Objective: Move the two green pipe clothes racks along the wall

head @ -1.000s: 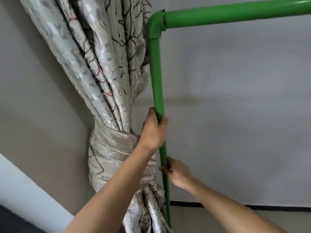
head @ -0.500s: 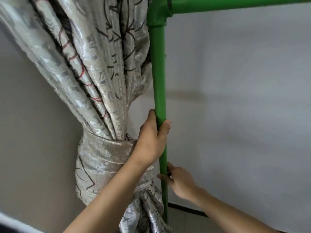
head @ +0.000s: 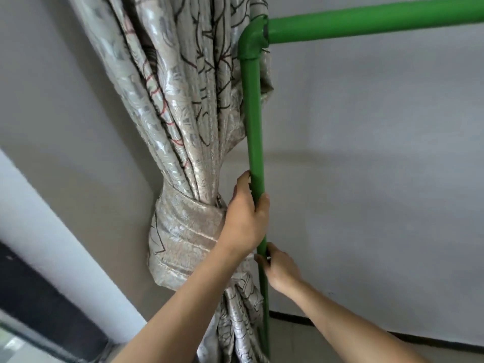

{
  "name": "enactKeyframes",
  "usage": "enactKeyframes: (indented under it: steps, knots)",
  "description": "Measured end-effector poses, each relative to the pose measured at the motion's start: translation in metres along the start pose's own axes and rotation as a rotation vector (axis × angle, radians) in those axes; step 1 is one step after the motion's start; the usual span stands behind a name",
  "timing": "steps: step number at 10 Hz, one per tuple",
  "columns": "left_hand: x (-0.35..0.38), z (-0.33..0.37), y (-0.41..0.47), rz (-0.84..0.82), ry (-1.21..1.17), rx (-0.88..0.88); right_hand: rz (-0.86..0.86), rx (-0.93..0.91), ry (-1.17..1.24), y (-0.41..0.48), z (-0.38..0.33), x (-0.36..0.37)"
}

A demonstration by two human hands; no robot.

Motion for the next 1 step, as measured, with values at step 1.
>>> enactKeyframes:
  steps: [1]
  knots:
    - [-0.0105,0.0006,-0.0222,-0.027,0.003,0.016,0.005,0.041,0.025,-0.0163,-0.0037,-0.0090]
Point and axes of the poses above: each hand's wrist, its own y-axis towards the middle knuckle, its own x-axis out of the palm, z = x × y, the point moved 7 cm from there along y, towards the middle knuckle, and after that the axes turned 5 degrees about z, right-handed, at the moved point
